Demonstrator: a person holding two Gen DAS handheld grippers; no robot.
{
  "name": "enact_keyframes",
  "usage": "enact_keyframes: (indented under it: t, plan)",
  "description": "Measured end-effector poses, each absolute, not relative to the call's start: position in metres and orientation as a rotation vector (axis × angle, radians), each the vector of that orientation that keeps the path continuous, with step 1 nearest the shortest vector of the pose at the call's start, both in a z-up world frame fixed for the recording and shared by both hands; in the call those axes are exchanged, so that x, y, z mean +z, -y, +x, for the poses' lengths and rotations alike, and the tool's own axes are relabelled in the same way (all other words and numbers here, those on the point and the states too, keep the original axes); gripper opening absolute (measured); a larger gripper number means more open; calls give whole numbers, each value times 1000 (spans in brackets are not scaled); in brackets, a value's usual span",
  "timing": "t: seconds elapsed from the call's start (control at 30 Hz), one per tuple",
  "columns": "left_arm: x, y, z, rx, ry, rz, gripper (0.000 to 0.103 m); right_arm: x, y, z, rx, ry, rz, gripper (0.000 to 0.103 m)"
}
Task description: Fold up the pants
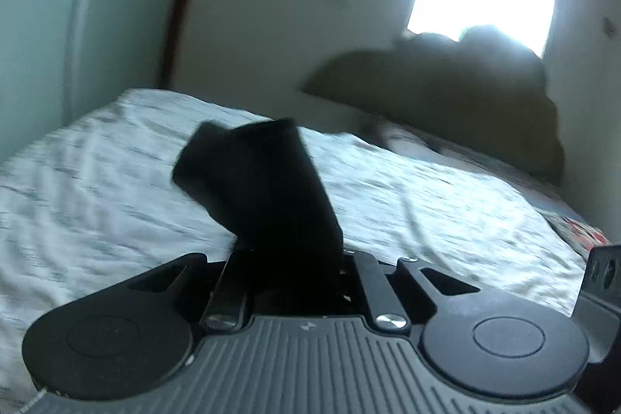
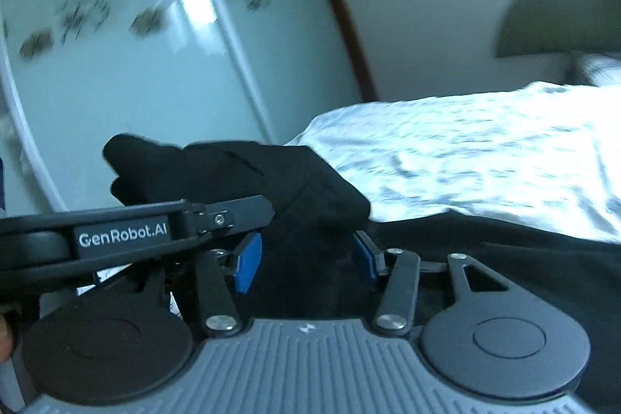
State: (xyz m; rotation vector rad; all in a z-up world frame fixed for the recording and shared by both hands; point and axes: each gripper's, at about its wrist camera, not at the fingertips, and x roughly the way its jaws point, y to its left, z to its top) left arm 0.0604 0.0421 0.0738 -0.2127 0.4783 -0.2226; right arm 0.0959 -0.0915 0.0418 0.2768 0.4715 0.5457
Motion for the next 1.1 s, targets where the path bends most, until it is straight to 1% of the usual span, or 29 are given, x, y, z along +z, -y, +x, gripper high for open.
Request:
enact_keyframes:
  t: [0.13, 0.4, 0.47, 0.5, 0.57, 0.6, 0.67, 0.7, 0.77, 0.83, 0.87, 0.93, 1.03, 1.1]
  plan:
    - [68, 11, 64, -301, -498, -167, 12, 35, 144, 78, 459, -457, 338, 51]
    - [43, 106, 81, -454, -562, -67, 12, 2, 240, 50, 263, -454, 457, 51]
    - [34, 125, 83, -473, -587, -45, 15, -6, 258, 46, 222, -464, 484, 51]
    - [29, 133, 85, -482, -603, -34, 22, -7, 263, 45, 201, -475, 493, 51]
    - [16, 143, 90, -503, -645, -18, 25, -14, 280, 39, 145, -513, 497, 53]
    - [11, 147, 90, -512, -664, -3, 27, -15, 288, 33, 119, -534, 489, 59]
    - [5, 150, 90, -532, -692, 27, 34, -21, 299, 27, 71, -577, 455, 67]
    - [6, 149, 88, -551, -700, 40, 38, -22, 302, 24, 49, -590, 424, 67]
    - [16, 142, 78, -648, -704, 7, 68, -23, 312, 11, -27, -593, 355, 67]
    - [24, 125, 73, -747, -689, -89, 79, -20, 325, 1, -103, -573, 329, 67]
    - [31, 117, 69, -785, -675, -127, 83, -18, 334, -4, -127, -549, 354, 67]
    - [41, 105, 64, -803, -650, -136, 85, -12, 348, -5, -103, -496, 446, 68]
    - [50, 81, 72, -659, -598, -90, 85, -3, 354, 11, 2, -477, 548, 70]
    - [49, 64, 83, -516, -571, -57, 85, -3, 348, 33, 90, -513, 559, 71]
